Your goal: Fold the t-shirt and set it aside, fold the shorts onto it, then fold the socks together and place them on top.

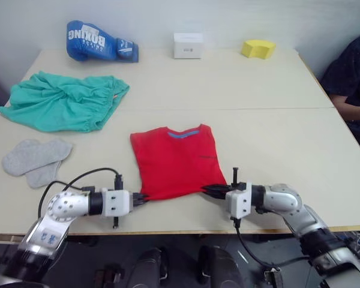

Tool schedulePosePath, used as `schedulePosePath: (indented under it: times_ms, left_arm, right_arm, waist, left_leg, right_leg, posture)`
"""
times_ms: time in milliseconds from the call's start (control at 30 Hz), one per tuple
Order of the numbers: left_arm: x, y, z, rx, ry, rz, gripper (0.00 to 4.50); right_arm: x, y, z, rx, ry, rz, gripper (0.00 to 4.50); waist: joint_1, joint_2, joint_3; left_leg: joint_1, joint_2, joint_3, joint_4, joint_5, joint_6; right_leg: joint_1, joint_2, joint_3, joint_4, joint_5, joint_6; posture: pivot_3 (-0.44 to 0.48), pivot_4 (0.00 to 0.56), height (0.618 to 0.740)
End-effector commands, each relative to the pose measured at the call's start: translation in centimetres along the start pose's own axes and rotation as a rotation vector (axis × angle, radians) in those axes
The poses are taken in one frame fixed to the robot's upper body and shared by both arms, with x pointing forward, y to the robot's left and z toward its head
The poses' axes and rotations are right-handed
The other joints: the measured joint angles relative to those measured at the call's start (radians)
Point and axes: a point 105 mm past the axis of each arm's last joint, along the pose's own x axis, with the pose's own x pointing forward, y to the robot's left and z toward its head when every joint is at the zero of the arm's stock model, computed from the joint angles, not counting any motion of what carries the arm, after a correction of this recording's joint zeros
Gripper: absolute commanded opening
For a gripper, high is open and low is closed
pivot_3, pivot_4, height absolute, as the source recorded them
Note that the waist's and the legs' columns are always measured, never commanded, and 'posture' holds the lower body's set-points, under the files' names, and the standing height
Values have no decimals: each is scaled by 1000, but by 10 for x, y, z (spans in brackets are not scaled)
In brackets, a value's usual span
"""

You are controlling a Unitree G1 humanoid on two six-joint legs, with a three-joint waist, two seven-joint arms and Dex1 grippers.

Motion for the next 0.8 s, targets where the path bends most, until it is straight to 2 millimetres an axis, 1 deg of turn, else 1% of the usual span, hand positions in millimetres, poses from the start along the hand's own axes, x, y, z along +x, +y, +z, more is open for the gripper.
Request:
schedulePosePath:
  times_ms: [33,100,167,233,300,333,400,467,500,567,600,633,667,700,733,767,800]
  left_arm:
    - [-15,-11,-5,-49,38,19,72]
    - [-18,-17,-6,-65,46,44,72]
    - [-21,-20,-8,-77,57,63,72]
    - [-23,-23,-11,-102,78,80,72]
    - [-24,-28,-15,-133,92,86,72]
    - [-26,-27,-17,-139,111,105,282]
    - [-29,-28,-19,-146,137,117,694]
    - [-33,-30,-17,-173,136,122,1296]
    - [-36,-30,-14,-191,121,127,1603]
    - [-46,-30,3,-270,41,104,2283]
    - [-49,-31,8,-289,19,94,2541]
    - [-58,-27,16,-357,-15,87,2822]
    - [-65,-22,22,-401,-38,85,2836]
    - [-70,-16,28,-441,-70,86,2842]
    - [-73,-11,33,-471,-94,83,2709]
    - [-74,-8,35,-486,-105,82,2507]
    - [-71,-3,36,-477,-108,73,2314]
  right_arm:
    - [-7,4,12,22,-11,-12,0]
    - [-9,15,14,46,-5,-1,0]
    - [-10,21,15,66,5,-4,0]
    - [-10,29,14,115,17,13,0]
    - [-9,27,15,182,15,-12,0]
    - [-9,24,17,212,8,-15,247]
    - [-12,32,22,287,-7,54,699]
    - [-15,37,29,304,-26,100,1366]
    - [-18,38,32,310,-33,123,1704]
    - [-27,34,39,329,-37,143,2454]
    - [-29,33,41,335,-37,146,2773]
    - [-34,24,48,369,-57,132,3078]
    - [-37,17,52,399,-70,113,2933]
    - [-39,8,56,433,-83,81,2887]
    - [-40,1,58,460,-94,56,2689]
    - [-40,-3,59,476,-98,42,2371]
    - [-37,-9,58,487,-100,19,2066]
  waist:
    - [1,0,0]
    - [3,0,0]
    - [5,0,0]
    - [7,0,0]
    - [9,0,0]
    - [9,0,0]
    - [12,0,0]
    - [17,0,0]
    - [20,-1,0]
    - [21,-1,0]
    - [22,-1,0]
    - [25,-1,0]
    - [26,-1,1]
    - [28,-2,1]
    - [29,-2,1]
    - [31,-2,1]
    - [32,-2,0]
  left_leg:
    - [1,0,0,-1,-2,2]
    - [1,0,0,-1,-2,3]
    - [1,0,0,-2,-2,3]
    - [1,0,0,-3,-2,3]
    - [1,0,0,-4,-2,3]
    - [2,0,0,-6,-2,3]
    - [3,0,0,-8,-2,3]
    - [6,0,0,-10,-2,2]
    - [8,0,0,-12,-2,2]
    - [9,1,0,-13,-3,1]
    - [9,2,1,-13,-3,0]
    - [9,3,1,-13,-3,0]
    - [9,2,1,-13,-3,0]
    - [7,3,0,-12,-3,0]
    - [7,4,-1,-11,-3,0]
    - [8,4,-2,-11,-3,0]
    - [8,4,-3,-11,-3,0]
  right_leg:
    - [0,0,0,0,0,0]
    - [0,0,0,0,-1,-1]
    - [0,0,1,-1,-1,-2]
    - [0,0,1,-1,-1,-2]
    - [0,0,1,-2,-1,-2]
    - [0,0,1,-3,-1,-2]
    - [0,0,1,-3,-2,-3]
    - [2,0,1,-5,-2,-3]
    - [4,0,1,-5,-2,-4]
    - [4,1,0,-5,-4,-6]
    - [3,1,0,-5,-5,-7]
    - [3,2,0,-6,-5,-7]
    - [3,2,0,-6,-5,-7]
    - [2,2,-1,-5,-6,-7]
    - [3,3,-1,-6,-6,-8]
    - [4,3,-1,-6,-6,-8]
    - [5,3,-1,-7,-7,-10]
  posture:
    - [0,150,740]
    - [0,150,740]
    - [0,150,740]
    - [0,150,740]
    - [0,150,740]
    - [0,150,740]
    - [0,150,740]
    - [0,150,740]
    - [0,150,740]
    - [0,150,740]
    - [0,150,740]
    - [0,150,740]
    - [0,150,740]
    - [0,150,740]
    - [0,150,740]
    - [0,150,740]
    - [0,150,740]
